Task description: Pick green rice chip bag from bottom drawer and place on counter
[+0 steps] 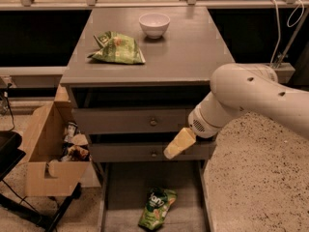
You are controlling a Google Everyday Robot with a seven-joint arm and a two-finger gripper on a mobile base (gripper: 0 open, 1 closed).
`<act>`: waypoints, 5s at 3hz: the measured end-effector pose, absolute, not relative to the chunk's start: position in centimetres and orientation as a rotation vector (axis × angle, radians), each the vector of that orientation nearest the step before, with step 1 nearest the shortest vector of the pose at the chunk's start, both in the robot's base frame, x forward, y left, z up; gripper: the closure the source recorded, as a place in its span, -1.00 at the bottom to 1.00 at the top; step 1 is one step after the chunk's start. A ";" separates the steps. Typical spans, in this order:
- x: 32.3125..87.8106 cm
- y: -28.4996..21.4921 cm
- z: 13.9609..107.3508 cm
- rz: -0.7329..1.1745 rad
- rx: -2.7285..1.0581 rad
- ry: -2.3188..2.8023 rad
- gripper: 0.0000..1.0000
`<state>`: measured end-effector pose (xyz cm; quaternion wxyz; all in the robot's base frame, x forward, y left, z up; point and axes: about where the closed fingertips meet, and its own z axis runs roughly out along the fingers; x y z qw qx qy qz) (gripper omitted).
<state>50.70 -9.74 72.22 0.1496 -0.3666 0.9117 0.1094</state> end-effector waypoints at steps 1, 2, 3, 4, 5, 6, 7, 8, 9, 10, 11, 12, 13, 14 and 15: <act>49.9 -7.9 67.9 0.376 -1.030 2.673 -1.00; 48.1 -5.7 60.7 0.470 -1.004 2.735 -1.00; 46.8 -4.5 54.2 0.538 -0.943 2.788 -1.00; 46.2 -3.2 47.5 0.621 -0.830 2.827 -1.00; 45.4 -1.1 40.3 0.756 -0.693 2.869 -1.00; 45.4 -1.1 40.3 0.756 -0.693 2.869 -1.00; 45.9 -0.9 38.6 0.792 -0.665 2.882 -1.00; 47.6 -1.4 36.2 0.812 -0.583 2.885 -1.00; 49.7 -2.4 35.0 0.732 -0.537 2.884 -1.00; 52.5 -3.9 34.5 0.577 -0.505 2.886 -1.00; 54.5 -4.5 33.4 0.439 -0.486 2.886 -1.00; 55.3 -4.5 31.8 0.360 -0.461 2.892 -1.00; 53.9 -4.7 29.5 0.343 -0.412 2.917 -1.00; 50.6 -3.9 27.1 0.392 -0.401 2.964 -1.00; 50.7 -3.8 26.8 0.395 -0.400 2.968 -1.00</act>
Offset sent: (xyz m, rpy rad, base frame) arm -0.0451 0.0686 -0.2099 0.1059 0.2435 -0.0551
